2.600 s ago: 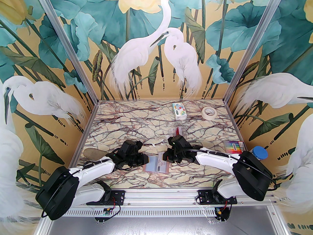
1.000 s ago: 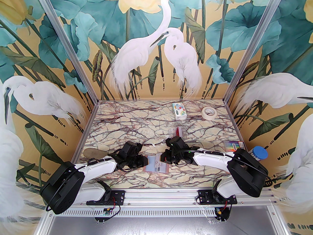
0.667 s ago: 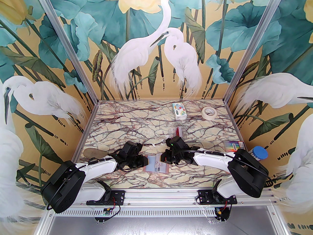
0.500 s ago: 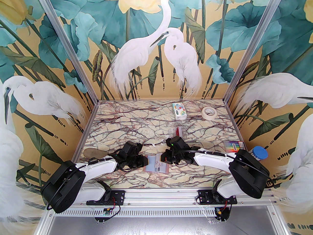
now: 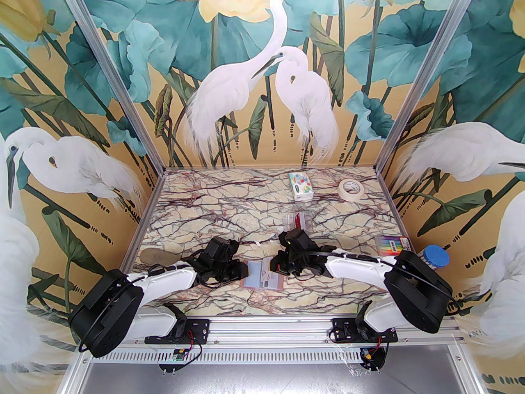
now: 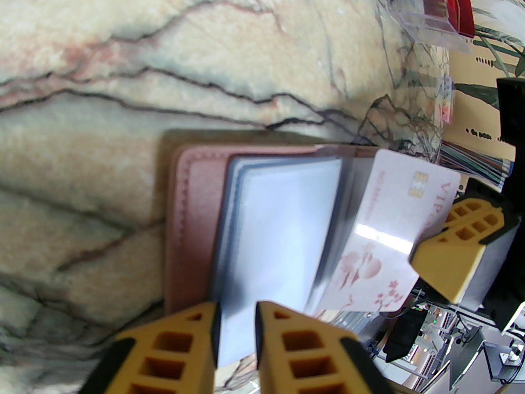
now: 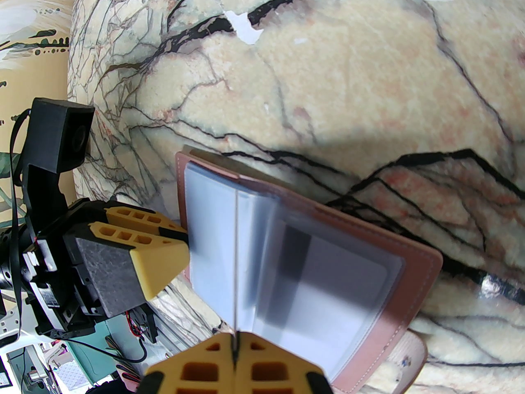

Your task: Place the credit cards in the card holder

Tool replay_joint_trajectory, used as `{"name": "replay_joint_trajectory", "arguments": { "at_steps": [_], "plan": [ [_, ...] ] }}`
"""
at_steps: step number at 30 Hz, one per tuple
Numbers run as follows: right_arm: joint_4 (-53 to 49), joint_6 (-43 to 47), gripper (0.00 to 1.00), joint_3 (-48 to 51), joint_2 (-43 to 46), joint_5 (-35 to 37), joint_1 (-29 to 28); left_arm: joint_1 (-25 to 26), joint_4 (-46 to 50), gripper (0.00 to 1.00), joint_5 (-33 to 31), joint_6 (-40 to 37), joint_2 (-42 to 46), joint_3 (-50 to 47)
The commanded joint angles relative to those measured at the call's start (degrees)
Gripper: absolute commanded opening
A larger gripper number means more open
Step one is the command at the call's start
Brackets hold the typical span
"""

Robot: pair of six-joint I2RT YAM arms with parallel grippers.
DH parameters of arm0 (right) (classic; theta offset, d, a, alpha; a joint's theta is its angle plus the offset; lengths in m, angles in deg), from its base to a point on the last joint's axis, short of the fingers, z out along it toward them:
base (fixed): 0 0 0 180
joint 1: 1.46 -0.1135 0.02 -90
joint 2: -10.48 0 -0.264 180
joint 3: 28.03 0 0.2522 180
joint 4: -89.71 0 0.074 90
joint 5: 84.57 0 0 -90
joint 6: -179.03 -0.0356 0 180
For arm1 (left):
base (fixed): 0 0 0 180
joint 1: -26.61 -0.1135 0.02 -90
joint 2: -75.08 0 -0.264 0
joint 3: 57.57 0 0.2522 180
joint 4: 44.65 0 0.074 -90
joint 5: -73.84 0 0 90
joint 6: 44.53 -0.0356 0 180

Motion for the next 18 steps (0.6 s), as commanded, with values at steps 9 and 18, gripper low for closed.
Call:
{"name": "replay_joint_trajectory", "arguments": {
  "at_steps": [9,18],
  "plan": [
    [1.26,0.49,0.0,0.53,-1.5,0.81,-0.26,-0.38,0.32,0.21,-1.56,-0.89,-1.26,-0.25],
    [2.49,0.15,0.0,0.74,-2.69,0.51,-0.24,-0.35,0.15,0.21,-1.47,-0.92,-1.57,-0.26]
  ]
}}
